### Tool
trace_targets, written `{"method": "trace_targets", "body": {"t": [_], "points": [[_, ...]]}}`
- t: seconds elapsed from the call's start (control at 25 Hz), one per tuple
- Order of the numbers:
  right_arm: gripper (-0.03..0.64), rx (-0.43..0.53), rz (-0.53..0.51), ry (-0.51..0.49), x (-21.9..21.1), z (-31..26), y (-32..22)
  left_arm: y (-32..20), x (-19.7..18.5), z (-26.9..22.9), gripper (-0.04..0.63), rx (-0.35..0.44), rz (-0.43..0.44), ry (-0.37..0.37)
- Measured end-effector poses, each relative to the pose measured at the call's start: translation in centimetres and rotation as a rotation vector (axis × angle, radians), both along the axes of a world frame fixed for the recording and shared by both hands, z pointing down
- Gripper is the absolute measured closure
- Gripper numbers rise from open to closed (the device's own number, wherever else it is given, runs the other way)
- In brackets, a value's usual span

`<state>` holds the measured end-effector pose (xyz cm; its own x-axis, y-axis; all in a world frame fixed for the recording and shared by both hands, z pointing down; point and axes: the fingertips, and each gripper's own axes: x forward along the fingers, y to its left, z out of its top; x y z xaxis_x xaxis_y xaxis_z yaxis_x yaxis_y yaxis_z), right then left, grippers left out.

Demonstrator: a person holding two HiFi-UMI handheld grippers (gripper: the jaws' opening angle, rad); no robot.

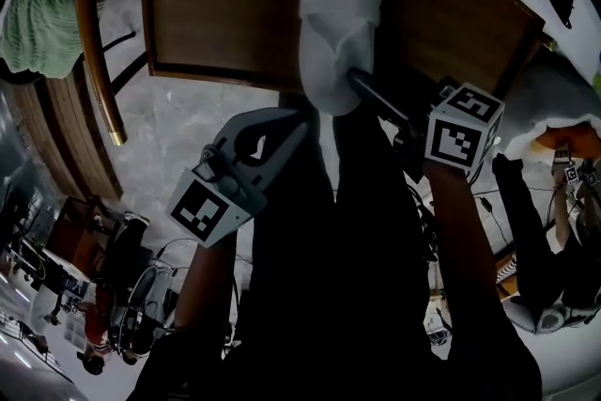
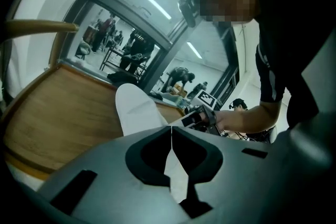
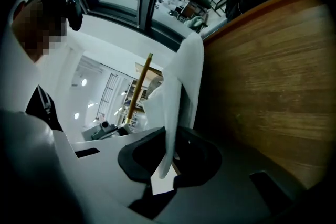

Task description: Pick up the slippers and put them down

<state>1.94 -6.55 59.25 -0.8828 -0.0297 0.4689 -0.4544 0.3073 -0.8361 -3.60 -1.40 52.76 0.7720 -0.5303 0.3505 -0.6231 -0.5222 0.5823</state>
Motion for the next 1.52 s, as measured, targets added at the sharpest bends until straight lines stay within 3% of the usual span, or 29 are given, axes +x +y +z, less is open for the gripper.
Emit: {"method": "trace_targets", "body": {"t": [0.2, 0.36, 0.84, 1.28, 1.36, 1.52], "points": [[0.560, 0.002, 0.013, 0.058, 0.3, 1.4, -0.2, -0.6, 0.4, 0.7, 0.580, 0.010, 0.021, -0.009], [0.560, 0.061, -0.020, 0.119, 0.4, 1.9, -0.4, -1.1, 0.8, 0.8, 0.580, 0.025, 0.037, -0.011], [0.468, 0.439, -0.181, 0.386, 1.4, 2.7, -1.7, -0.9, 2.4, 1.5, 0.580, 0.029, 0.074, -0.017], [0.459, 0.571, -0.140, 0.414, 2.4, -0.6, -2.3, 0.5, 2.4, 0.2, 0.580, 0.041, 0.079, -0.035], [0.460, 0.618, -0.118, 0.424, 3.1, -2.1, -3.6, -0.4, 2.0, -0.8, 0.580, 0.074, 0.059, -0.042], [0.460, 0.767, -0.103, 0.393, 3.0, -8.3, -6.0, -3.1, 1.2, -5.6, 0.580, 0.214, 0.027, -0.045]]}}
